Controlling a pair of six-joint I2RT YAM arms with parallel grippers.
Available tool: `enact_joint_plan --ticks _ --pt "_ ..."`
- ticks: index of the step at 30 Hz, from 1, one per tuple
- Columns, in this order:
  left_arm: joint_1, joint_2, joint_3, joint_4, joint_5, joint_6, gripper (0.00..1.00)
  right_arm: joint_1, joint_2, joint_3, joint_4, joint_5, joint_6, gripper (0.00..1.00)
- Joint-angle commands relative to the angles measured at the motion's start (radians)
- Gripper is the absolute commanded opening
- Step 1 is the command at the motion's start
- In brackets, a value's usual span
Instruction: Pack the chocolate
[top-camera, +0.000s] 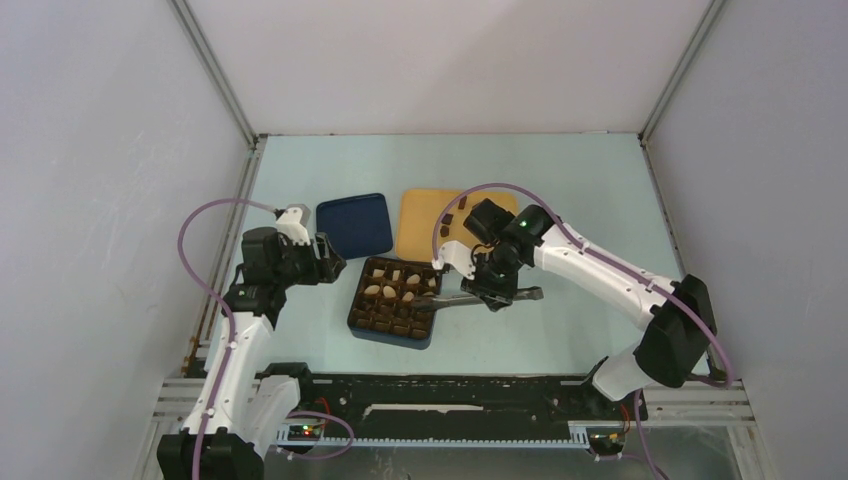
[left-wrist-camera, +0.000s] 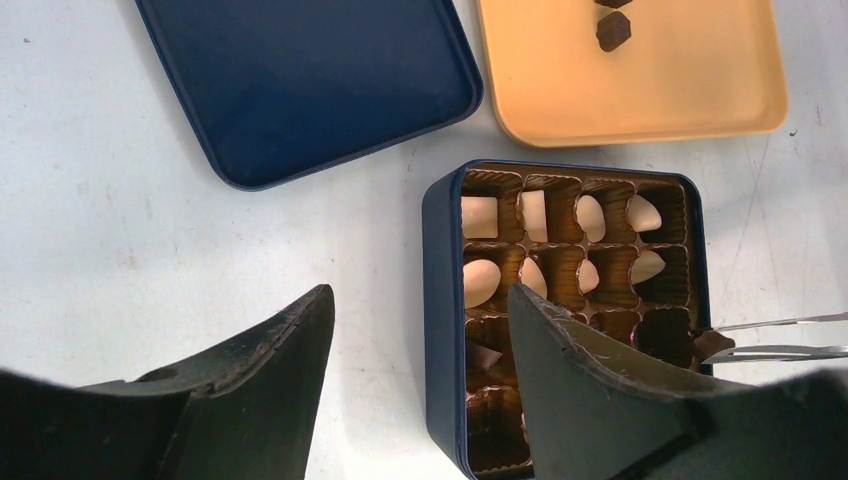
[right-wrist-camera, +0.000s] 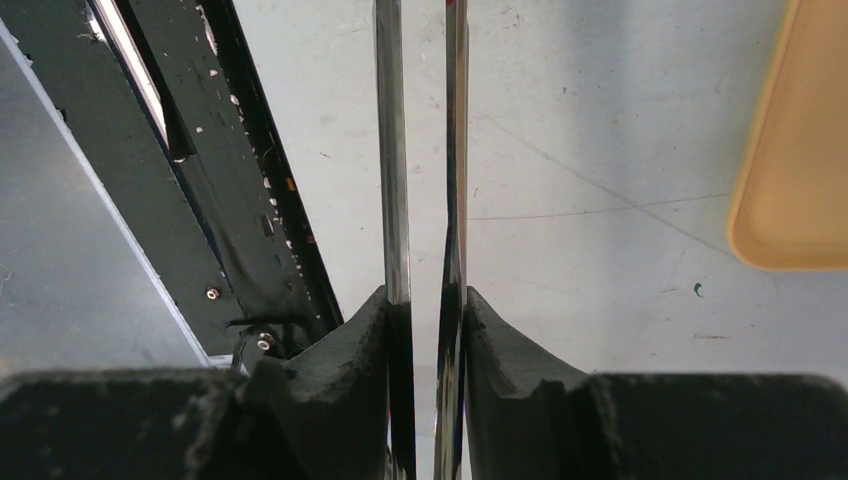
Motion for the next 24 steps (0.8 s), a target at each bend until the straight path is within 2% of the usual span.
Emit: enact_joint_plan --ticks 1,13,24 --pt "0.01 -0.006 -0.014 0.026 0.015 -0.003 0.69 0.006 0.011 0.013 -0.005 -0.019 -0.019 0.31" --pt "0.009 -0.003 -0.023 0.026 0.02 -0.002 0.69 -0.003 0.005 0.014 0.003 -0.009 -0.02 0.35" --pt "0.009 -0.008 -0.026 0.027 0.019 -0.003 0.69 -0.095 -0.014 0.064 0.065 -0.059 0.003 0.35"
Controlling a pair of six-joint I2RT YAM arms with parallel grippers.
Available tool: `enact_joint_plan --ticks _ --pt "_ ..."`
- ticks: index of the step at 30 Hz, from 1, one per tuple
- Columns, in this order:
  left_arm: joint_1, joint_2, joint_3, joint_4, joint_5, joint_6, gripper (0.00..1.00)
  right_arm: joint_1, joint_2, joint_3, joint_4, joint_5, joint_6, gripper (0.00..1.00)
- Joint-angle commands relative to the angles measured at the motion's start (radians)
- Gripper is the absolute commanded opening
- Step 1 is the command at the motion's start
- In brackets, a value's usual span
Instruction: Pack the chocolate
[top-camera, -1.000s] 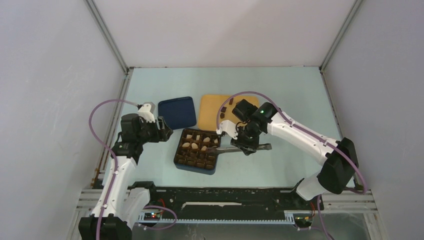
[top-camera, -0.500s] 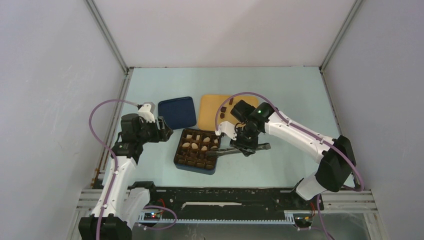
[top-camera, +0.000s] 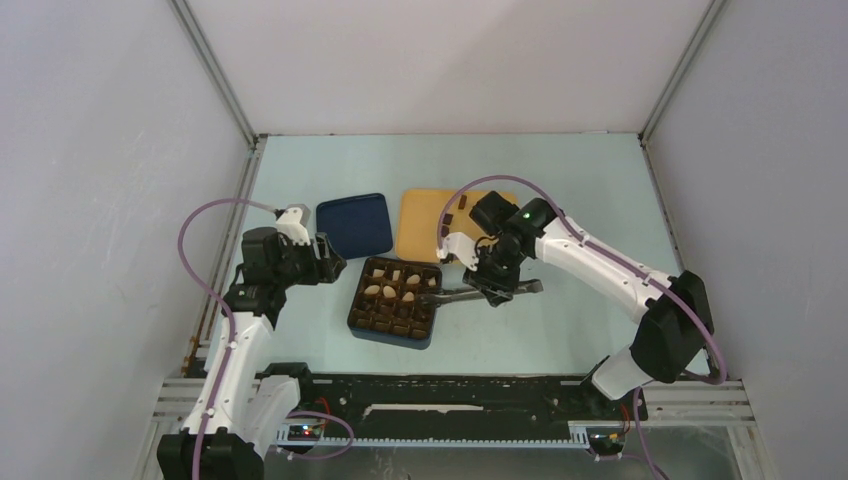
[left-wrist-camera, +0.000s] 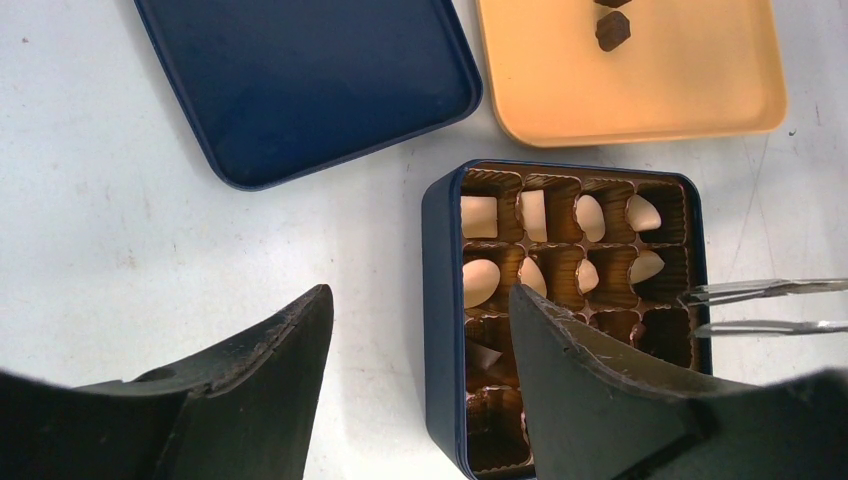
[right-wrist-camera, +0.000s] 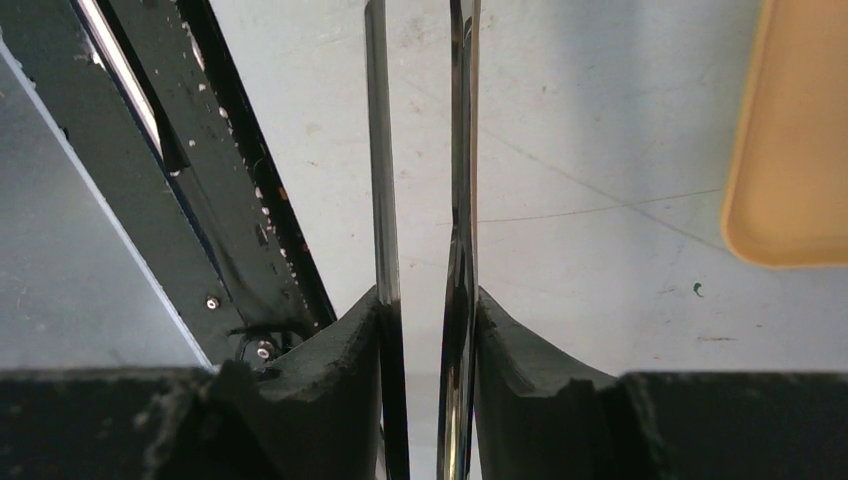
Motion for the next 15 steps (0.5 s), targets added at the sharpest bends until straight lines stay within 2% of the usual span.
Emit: enact_joint_plan --ticks 1,8,15 --pt "0.009 -0.009 -0.026 0.027 0.017 -0.003 0.69 -0.083 -0.039 0.069 0.083 -0.024 0.022 0.35" --pt "0.01 -0.01 -0.025 0.028 0.019 -0.005 0.69 -0.236 0.036 0.14 0.205 0.142 0.144 0.35" --pt "0.01 -0.01 -0.023 0.028 0.021 -0.007 0.69 -0.257 0.17 0.194 0.209 0.174 0.171 0.38"
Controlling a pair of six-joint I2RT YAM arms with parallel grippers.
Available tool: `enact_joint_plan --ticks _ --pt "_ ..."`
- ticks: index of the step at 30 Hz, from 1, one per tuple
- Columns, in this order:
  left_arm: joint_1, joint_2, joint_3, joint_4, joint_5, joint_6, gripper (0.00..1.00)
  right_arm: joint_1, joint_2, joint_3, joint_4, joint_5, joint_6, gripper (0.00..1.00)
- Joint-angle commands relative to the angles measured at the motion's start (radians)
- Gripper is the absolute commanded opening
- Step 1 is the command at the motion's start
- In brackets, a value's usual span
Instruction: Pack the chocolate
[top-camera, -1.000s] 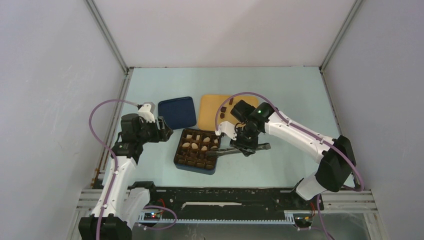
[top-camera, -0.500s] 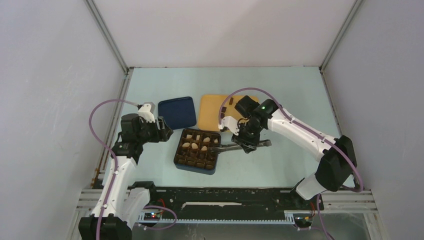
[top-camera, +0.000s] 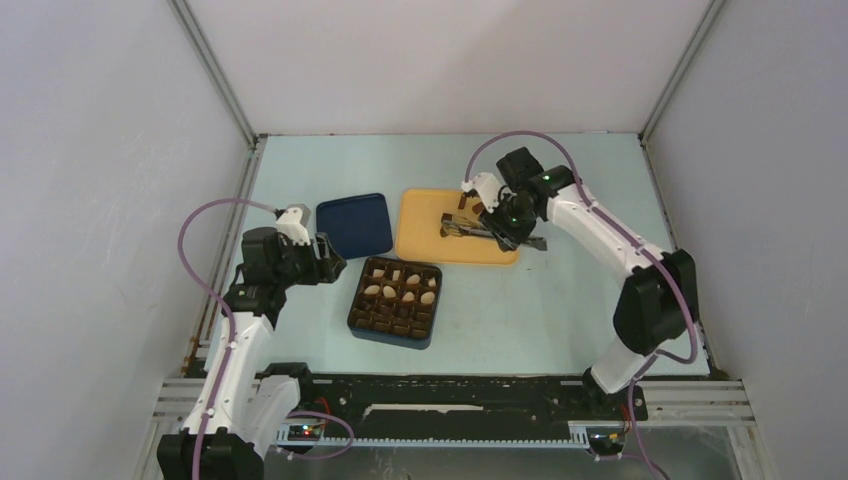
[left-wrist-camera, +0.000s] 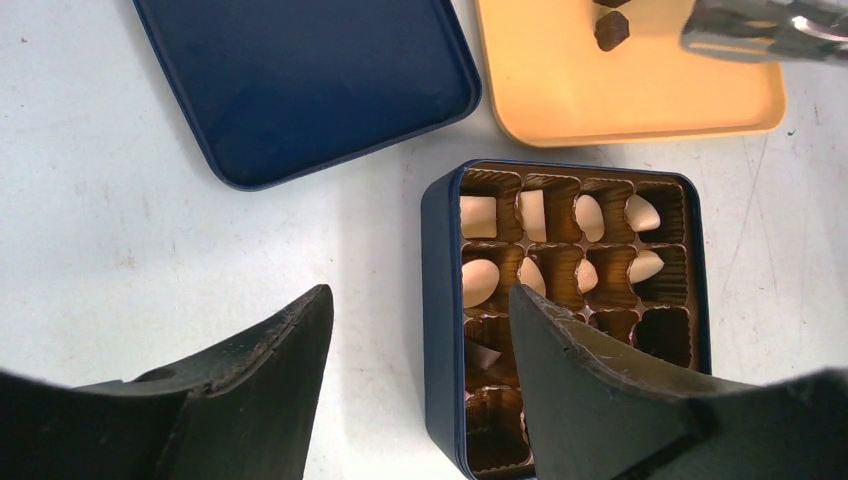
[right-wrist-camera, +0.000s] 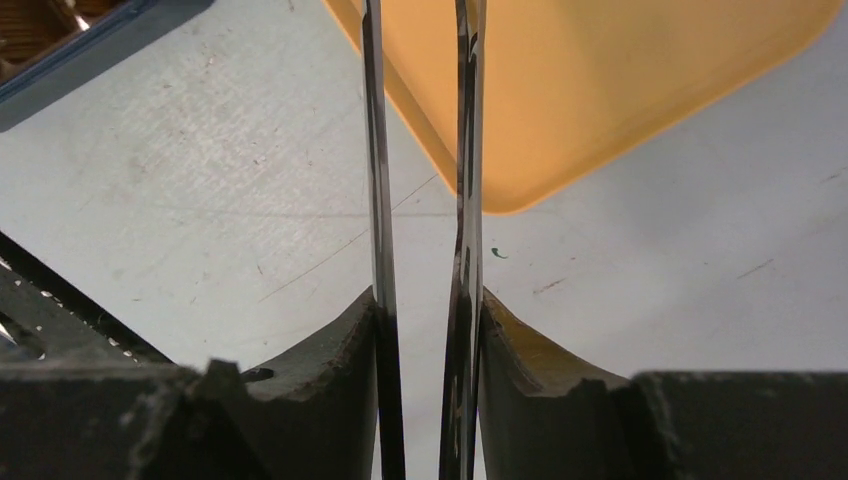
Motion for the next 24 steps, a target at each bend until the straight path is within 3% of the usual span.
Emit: enact_joint_plan --ticks 1,19,24 --pt "0.01 -0.012 -0.023 0.029 0.02 -0.006 0.69 0.003 0.082 0.064 0.021 0.038 0.04 0.39" --pt "0.01 -0.019 -0.027 0.03 0.019 -0.002 0.7 0.023 0.301 0.209 0.002 0.052 0.026 0.39" --pt "0.01 -0.02 -0.029 0.031 0.019 0.0 0.7 0.041 0.295 0.199 -0.006 0.063 0.023 0.29"
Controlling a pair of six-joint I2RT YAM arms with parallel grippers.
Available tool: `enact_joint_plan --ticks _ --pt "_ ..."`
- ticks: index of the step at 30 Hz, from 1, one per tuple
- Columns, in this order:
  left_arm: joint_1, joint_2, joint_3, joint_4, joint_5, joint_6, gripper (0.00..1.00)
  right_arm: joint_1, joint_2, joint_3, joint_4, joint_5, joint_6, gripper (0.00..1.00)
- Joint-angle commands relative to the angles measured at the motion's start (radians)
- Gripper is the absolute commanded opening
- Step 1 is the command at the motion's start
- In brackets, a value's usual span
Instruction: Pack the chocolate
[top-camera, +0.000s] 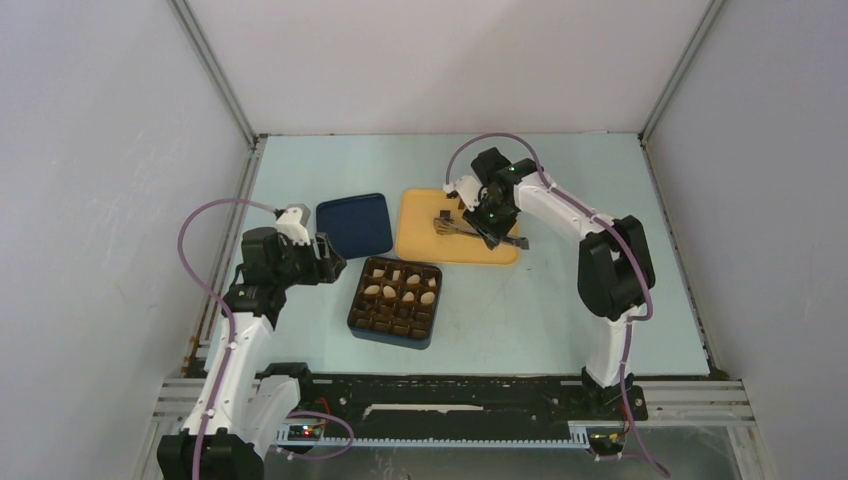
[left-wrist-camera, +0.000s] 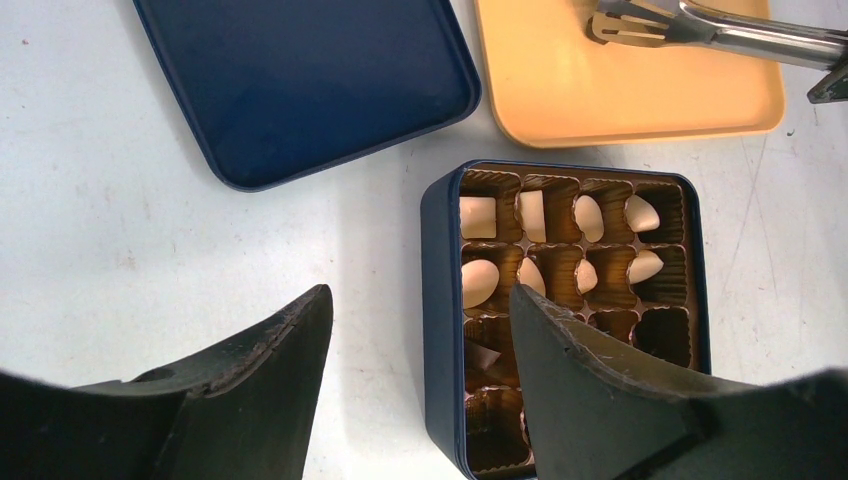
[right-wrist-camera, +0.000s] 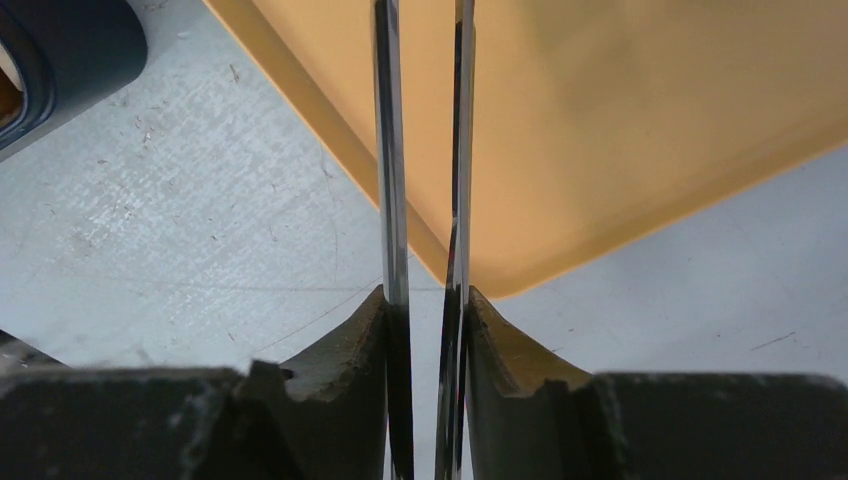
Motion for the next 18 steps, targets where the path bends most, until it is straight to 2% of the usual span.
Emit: enact_joint_plan --ticks 1,11,18 --pt "0.01 -0.017 -0.03 0.032 0.02 0.0 0.7 0.02 -0.015 0.031 -0.009 0.021 -0.004 0.28" --pt "0.01 -0.004 -0.03 0.041 0.026 -0.002 0.7 0.077 -0.265 -0.061 -0.033 -0.031 -0.043 0.24" --pt "0.01 -0.004 -0.029 0.042 0.023 -0.003 0.7 0.245 -0.357 -0.11 -0.065 -0.107 -0.115 0.25"
